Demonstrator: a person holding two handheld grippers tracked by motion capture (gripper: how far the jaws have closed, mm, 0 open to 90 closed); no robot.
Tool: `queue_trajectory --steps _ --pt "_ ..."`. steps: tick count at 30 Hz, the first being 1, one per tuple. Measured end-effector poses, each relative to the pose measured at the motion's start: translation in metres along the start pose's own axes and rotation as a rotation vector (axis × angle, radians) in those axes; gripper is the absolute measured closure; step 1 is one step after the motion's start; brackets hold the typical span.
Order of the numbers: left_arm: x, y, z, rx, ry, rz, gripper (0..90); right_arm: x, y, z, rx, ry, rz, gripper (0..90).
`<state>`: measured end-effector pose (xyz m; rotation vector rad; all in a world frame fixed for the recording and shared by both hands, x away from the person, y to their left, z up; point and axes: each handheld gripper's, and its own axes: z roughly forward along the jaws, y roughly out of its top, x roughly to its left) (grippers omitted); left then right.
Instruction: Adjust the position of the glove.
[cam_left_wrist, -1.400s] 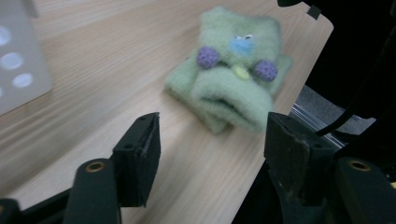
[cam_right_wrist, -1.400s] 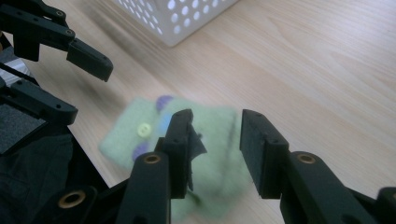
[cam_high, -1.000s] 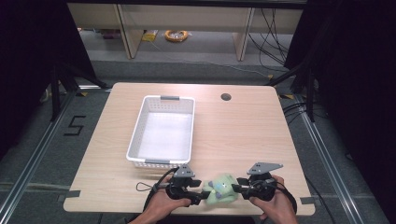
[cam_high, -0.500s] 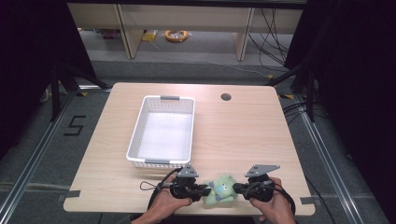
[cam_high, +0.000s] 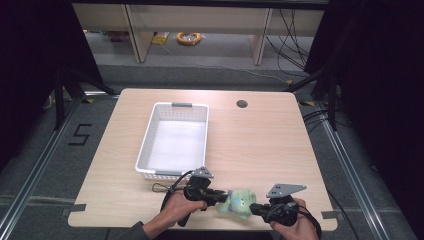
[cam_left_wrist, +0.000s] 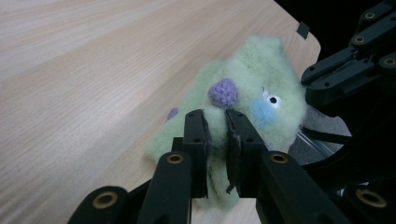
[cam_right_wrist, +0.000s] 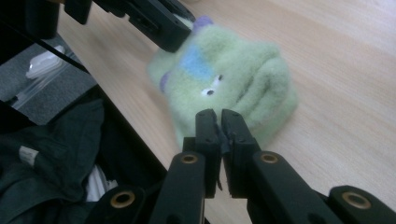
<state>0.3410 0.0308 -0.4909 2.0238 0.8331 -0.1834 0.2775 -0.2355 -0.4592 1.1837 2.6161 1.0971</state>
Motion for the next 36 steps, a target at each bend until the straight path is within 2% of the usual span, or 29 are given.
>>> queue_trajectory --steps 3,4,5,7,8,9,10,11,12,13,14,15,17,20,21,22,23,25,26,27,28,29,30,31,32,33,34,35,36 --pt "0.002 -0.002 0.003 0.002 0.012 -0.011 75.9 -0.003 -0.002 0.005 -0.007 0.0 0.02 86.5" --pt "0.003 -0.004 0.004 0.019 0.021 -0.019 74.6 -0.006 -0.004 0.008 0.017 0.002 0.026 86.1" --pt "0.002 -0.005 0.004 0.012 0.026 -0.037 73.1 -0.007 -0.004 0.009 0.015 -0.001 0.033 85.7" --pt "0.003 -0.005 0.003 0.012 0.022 -0.037 64.1 -0.007 -0.005 0.01 0.012 -0.003 0.031 85.1" --pt "0.003 -0.006 0.001 0.003 0.046 -0.043 58.0 -0.006 -0.005 0.01 -0.004 -0.002 0.057 82.0" --pt "0.004 -0.007 0.0 0.002 0.029 -0.046 55.4 -0.006 -0.004 0.01 -0.007 -0.007 0.054 80.4" --pt "0.003 -0.008 -0.002 -0.009 0.057 -0.054 50.7 -0.007 -0.003 0.007 -0.001 -0.007 0.05 76.6" --pt "0.003 -0.009 -0.004 -0.01 0.047 -0.078 46.9 -0.007 -0.003 0.006 -0.021 -0.013 0.068 72.9" --pt "0.003 -0.009 -0.004 -0.01 0.047 -0.078 44.5 -0.007 -0.003 0.006 -0.021 -0.013 0.068 72.9" --pt "0.002 -0.011 -0.006 -0.017 0.069 -0.077 44.5 -0.008 -0.002 0.003 -0.023 -0.018 0.061 70.1" --pt "0.001 -0.014 -0.008 -0.02 0.069 -0.087 40.2 -0.013 -0.001 0.0 -0.072 -0.043 0.066 59.8" --pt "0.001 -0.015 -0.009 -0.024 0.061 -0.098 38.7 -0.015 0.0 -0.002 -0.072 -0.038 0.068 57.1" --pt "-0.001 -0.018 -0.011 -0.026 0.065 -0.105 37.8 -0.021 0.001 -0.004 -0.098 -0.042 0.095 50.8" --pt "-0.003 -0.019 -0.011 -0.031 0.076 -0.116 37.7 -0.028 0.0 0.0 -0.107 -0.017 0.115 49.8" --pt "-0.003 -0.02 -0.009 -0.021 0.055 -0.123 37.7 -0.03 -0.001 0.001 -0.099 -0.007 0.126 48.6" --pt "-0.004 -0.02 -0.008 -0.015 0.071 -0.126 37.7 -0.031 0.0 0.005 -0.087 -0.012 0.142 48.2" --pt "-0.004 -0.02 -0.005 -0.015 0.049 -0.136 37.8 -0.034 0.001 0.012 -0.074 0.002 0.144 46.6" --pt "-0.005 -0.02 -0.002 -0.016 0.058 -0.138 38.2 -0.034 0.002 0.014 -0.067 0.007 0.159 46.4" --pt "-0.005 -0.02 -0.001 -0.008 0.052 -0.136 38.2 -0.032 0.003 0.016 -0.048 0.011 0.195 46.2" --pt "-0.005 -0.02 0.002 -0.001 0.072 -0.152 38.5 -0.036 0.004 0.022 -0.032 0.01 0.171 44.7" --pt "-0.005 -0.021 0.004 0.001 0.067 -0.154 38.9 -0.037 0.004 0.024 -0.023 0.003 0.162 43.9" --pt "-0.005 -0.021 0.004 0.001 0.067 -0.154 39.8 -0.037 0.004 0.024 -0.023 0.003 0.162 43.9" --pt "-0.004 -0.021 0.006 0.012 0.053 -0.15 41.3 -0.038 0.004 0.03 0.005 0.015 0.171 43.0" --pt "-0.005 -0.022 0.009 0.002 0.062 -0.158 42.1 -0.039 0.004 0.03 0.021 0.004 0.177 43.1" --pt "-0.005 -0.022 0.009 0.002 0.062 -0.158 42.3 -0.04 0.004 0.033 0.018 0.02 0.189 43.1" --pt "-0.004 -0.022 0.009 0.017 0.055 -0.149 42.6 -0.041 0.004 0.033 0.02 0.006 0.197 43.2" --pt "-0.004 -0.022 0.01 0.017 0.076 -0.157 42.8 -0.043 0.004 0.035 0.018 0.025 0.195 43.5" --pt "-0.004 -0.022 0.01 0.017 0.082 -0.167 43.0 -0.043 0.004 0.036 0.021 0.022 0.199 43.6" --pt "-0.002 -0.022 0.011 0.009 0.058 -0.175 43.5 -0.042 0.003 0.038 0.0 0.019 0.213 43.9"
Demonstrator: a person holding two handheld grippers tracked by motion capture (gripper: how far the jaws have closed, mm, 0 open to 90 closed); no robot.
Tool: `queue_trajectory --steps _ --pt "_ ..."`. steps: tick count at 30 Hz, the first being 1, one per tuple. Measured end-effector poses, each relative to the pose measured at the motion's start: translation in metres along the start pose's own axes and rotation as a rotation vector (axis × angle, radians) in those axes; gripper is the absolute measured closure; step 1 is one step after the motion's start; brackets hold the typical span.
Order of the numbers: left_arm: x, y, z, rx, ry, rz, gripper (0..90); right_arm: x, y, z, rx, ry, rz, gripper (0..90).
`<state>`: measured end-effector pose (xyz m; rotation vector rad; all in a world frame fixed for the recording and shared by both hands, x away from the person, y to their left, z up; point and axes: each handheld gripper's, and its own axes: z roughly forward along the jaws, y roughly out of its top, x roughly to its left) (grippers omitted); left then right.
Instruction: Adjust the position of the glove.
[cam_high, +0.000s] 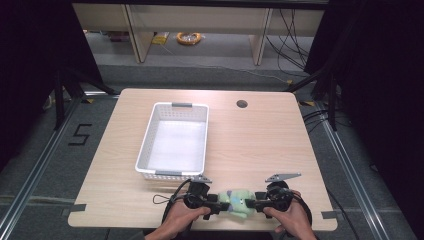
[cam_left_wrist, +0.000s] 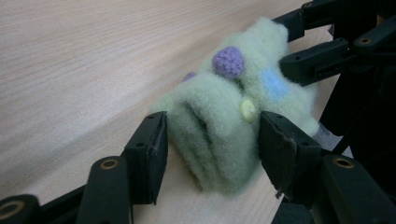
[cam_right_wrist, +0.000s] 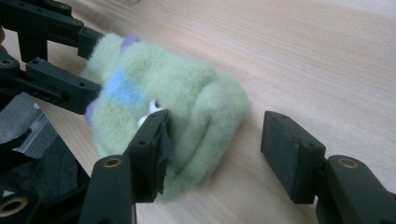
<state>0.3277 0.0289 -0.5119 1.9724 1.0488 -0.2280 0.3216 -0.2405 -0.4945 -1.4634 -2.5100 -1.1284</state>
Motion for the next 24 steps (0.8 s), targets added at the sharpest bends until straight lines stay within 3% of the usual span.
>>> queue_trajectory --steps 4,5,7,8,9,10,11,12,13,15,19,20,22,23,24 --pt "0.001 0.0 -0.001 0.017 0.023 -0.001 47.0 -0.001 -0.001 0.005 0.019 0.044 0.007 44.8" --pt "0.003 0.0 0.001 0.006 -0.004 -0.008 47.7 -0.001 -0.001 0.007 0.019 0.049 0.022 45.1" --pt "0.003 -0.001 0.001 0.001 -0.003 -0.007 50.2 -0.002 -0.002 0.007 0.015 0.061 0.028 46.7" --pt "0.001 -0.001 0.0 0.016 0.023 0.004 51.4 -0.001 -0.003 0.007 0.015 0.063 0.034 47.0" --pt "0.001 -0.001 0.0 0.016 0.023 0.004 52.2 0.001 -0.003 0.007 0.017 0.08 0.059 47.9" --pt "0.001 -0.001 0.002 0.012 0.007 0.012 53.6 0.0 -0.003 0.008 0.014 0.078 0.048 49.6" --pt "0.0 -0.001 0.001 0.025 0.021 0.016 54.6 -0.001 -0.004 0.008 0.012 0.088 0.043 51.0" --pt "0.0 -0.001 0.001 0.025 0.021 0.016 55.8 -0.002 -0.004 0.009 0.009 0.116 0.062 53.1" --pt "0.0 -0.002 0.001 0.02 0.017 0.011 57.1 -0.005 -0.004 0.009 -0.002 0.1 0.044 55.1" --pt "0.0 -0.003 0.001 0.021 0.014 -0.002 59.0 -0.007 -0.005 0.01 -0.002 0.141 0.054 59.7" --pt "0.0 -0.004 0.002 0.014 0.009 0.007 60.3 -0.004 -0.005 0.01 0.002 0.152 0.077 64.2" --pt "0.001 -0.004 0.002 0.015 0.007 0.011 60.9 -0.006 -0.005 0.01 -0.009 0.17 0.034 67.4" --pt "0.003 -0.005 0.003 -0.004 -0.029 0.006 62.7 -0.004 -0.005 0.01 -0.012 0.159 0.026 69.7" --pt "0.001 -0.007 0.002 -0.014 -0.008 0.019 63.9 -0.003 -0.005 0.009 -0.016 0.152 0.021 70.7" --pt "0.0 -0.007 0.002 -0.017 -0.014 0.021 65.3 0.001 -0.005 0.008 -0.006 0.161 0.053 71.6"
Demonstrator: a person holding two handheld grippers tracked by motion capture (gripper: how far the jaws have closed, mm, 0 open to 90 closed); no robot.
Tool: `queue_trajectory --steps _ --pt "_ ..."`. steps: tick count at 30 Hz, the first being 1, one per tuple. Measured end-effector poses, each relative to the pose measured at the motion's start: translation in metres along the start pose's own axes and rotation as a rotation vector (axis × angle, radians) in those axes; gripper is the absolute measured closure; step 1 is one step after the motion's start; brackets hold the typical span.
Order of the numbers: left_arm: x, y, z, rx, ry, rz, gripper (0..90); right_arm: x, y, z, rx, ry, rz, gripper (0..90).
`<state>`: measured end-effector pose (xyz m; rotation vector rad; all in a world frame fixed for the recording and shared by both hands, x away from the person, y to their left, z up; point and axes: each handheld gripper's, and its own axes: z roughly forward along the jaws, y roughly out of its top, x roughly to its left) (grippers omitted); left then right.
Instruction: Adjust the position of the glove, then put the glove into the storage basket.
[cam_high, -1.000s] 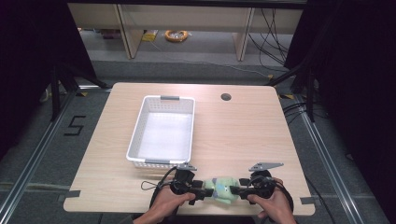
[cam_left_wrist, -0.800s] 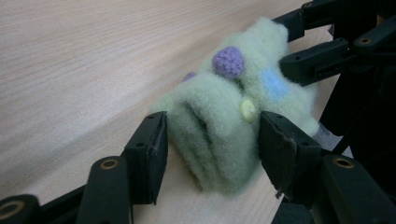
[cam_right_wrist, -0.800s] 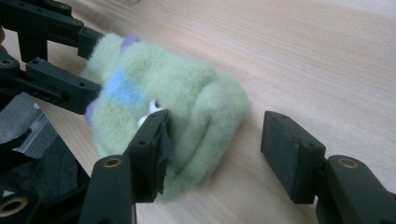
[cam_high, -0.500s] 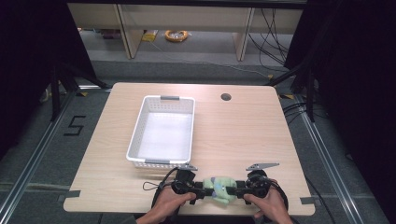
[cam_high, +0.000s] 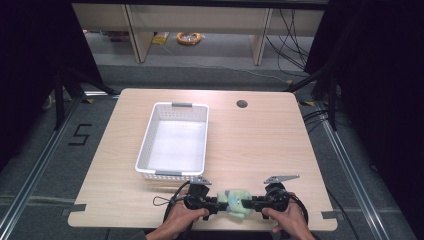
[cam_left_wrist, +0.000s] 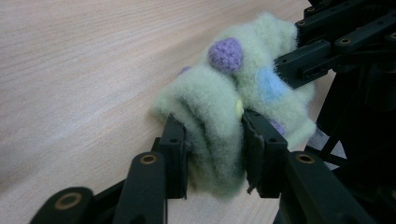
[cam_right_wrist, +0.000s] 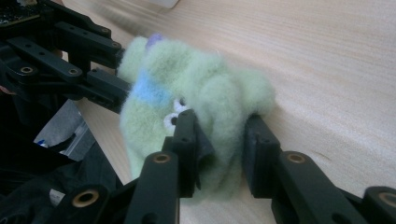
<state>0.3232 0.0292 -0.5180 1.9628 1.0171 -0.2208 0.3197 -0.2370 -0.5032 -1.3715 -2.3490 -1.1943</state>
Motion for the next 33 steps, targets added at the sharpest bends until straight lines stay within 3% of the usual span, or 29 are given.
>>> queue_trajectory --steps 1,2,3,4,11,12,13,17,18,20,22,23,24,28,29,30,33 --pt "0.0 0.0 0.0 0.0 0.0 0.0 66.5 0.0 0.0 0.0 0.0 0.0 0.0 71.6" --pt "-0.001 0.0 -0.001 0.0 0.009 0.012 67.8 0.0 0.001 0.0 -0.014 -0.025 -0.056 72.5" --pt "-0.001 0.0 -0.001 0.0 0.009 0.012 68.5 0.0 0.001 0.0 -0.014 -0.025 -0.056 72.5" --pt "0.001 -0.001 -0.001 -0.008 -0.019 0.009 69.4 0.0 0.001 0.0 -0.018 -0.017 -0.069 73.3" --pt "-0.001 -0.001 -0.003 -0.018 -0.025 0.026 72.3 0.002 0.002 -0.003 -0.032 -0.003 -0.088 75.0" --pt "-0.001 0.0 -0.005 -0.014 -0.029 0.03 72.5 0.004 0.001 -0.005 -0.035 -0.016 -0.066 75.4" --pt "-0.002 0.0 -0.005 -0.023 -0.029 0.028 72.7 0.005 0.001 -0.005 -0.033 0.013 -0.059 75.7" --pt "-0.004 0.001 -0.011 -0.025 -0.033 0.034 73.6 0.007 0.004 -0.008 -0.046 0.022 -0.067 76.6" --pt "-0.004 0.001 -0.012 -0.028 -0.04 0.041 73.7 0.006 0.005 -0.009 -0.052 -0.005 -0.099 76.8" --pt "-0.004 0.002 -0.015 -0.035 -0.059 0.044 73.8 0.011 0.005 -0.011 -0.046 0.004 -0.078 77.1" --pt "-0.005 0.001 -0.016 -0.042 -0.057 0.039 73.9 0.01 0.006 -0.011 -0.055 -0.006 -0.103 77.2" --pt "-0.005 0.001 -0.017 -0.042 -0.064 0.042 73.9 0.014 0.006 -0.013 -0.057 0.015 -0.085 77.5" --pt "-0.005 0.001 -0.019 -0.045 -0.059 0.043 74.0 0.015 0.008 -0.016 -0.072 0.012 -0.123 77.8" --pt "-0.009 0.005 -0.023 -0.062 -0.061 0.054 74.0 0.021 0.011 -0.021 -0.073 0.014 -0.112 78.0" --pt "-0.01 0.007 -0.025 -0.065 -0.067 0.051 74.0 0.02 0.012 -0.023 -0.086 0.004 -0.14 78.0" --pt "-0.01 0.007 -0.025 -0.065 -0.067 0.051 74.0 0.022 0.013 -0.023 -0.088 0.027 -0.114 78.0" --pt "-0.011 0.012 -0.031 -0.077 -0.074 0.06 74.0 0.024 0.017 -0.028 -0.102 0.017 -0.152 78.1"
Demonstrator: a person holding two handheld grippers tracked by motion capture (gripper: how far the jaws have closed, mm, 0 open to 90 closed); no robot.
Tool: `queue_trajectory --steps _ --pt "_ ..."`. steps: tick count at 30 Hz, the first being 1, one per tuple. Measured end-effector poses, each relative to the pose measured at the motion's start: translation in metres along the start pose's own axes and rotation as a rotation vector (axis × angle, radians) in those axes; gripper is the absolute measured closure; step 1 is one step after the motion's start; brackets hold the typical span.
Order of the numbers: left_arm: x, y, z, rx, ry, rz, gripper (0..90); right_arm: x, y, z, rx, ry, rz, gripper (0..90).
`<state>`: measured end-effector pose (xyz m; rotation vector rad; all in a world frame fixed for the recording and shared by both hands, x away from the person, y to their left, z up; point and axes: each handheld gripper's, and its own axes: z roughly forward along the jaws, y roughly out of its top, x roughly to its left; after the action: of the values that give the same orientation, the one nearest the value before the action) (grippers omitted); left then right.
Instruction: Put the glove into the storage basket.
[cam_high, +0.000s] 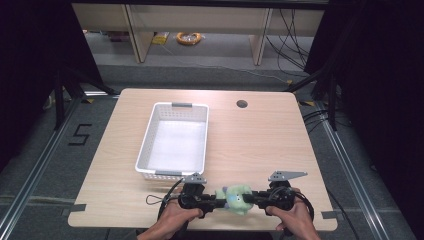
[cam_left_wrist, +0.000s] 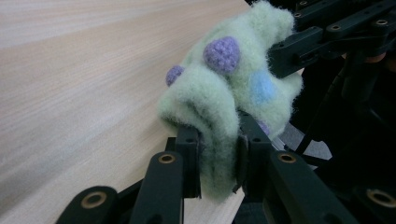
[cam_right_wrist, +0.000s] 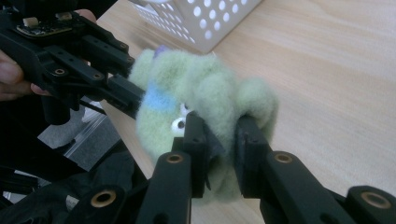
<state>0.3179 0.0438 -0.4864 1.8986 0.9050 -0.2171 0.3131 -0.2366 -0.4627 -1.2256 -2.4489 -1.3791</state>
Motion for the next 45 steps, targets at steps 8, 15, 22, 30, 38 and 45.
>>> queue_trajectory --steps 8,15,22,30,38,45 --pt "-0.004 0.016 -0.021 -0.031 -0.003 0.007 73.9 0.009 0.022 -0.005 -0.009 0.009 -0.025 78.1" --pt "-0.001 0.045 -0.057 -0.073 0.051 0.032 73.8 0.024 0.071 -0.002 -0.019 0.02 -0.045 78.2" --pt "0.011 0.061 -0.083 -0.091 0.109 0.03 73.8 0.035 0.11 0.014 -0.005 0.003 -0.108 78.1" --pt "0.028 0.067 -0.107 -0.104 0.143 0.006 73.8 0.043 0.14 0.036 0.019 0.005 -0.13 78.2" --pt "0.051 0.071 -0.128 -0.107 0.187 -0.025 73.8 0.048 0.17 0.067 0.053 0.015 -0.15 78.1" --pt "0.07 0.072 -0.136 -0.104 0.22 -0.061 73.8 0.046 0.186 0.091 0.084 0.016 -0.134 78.2"
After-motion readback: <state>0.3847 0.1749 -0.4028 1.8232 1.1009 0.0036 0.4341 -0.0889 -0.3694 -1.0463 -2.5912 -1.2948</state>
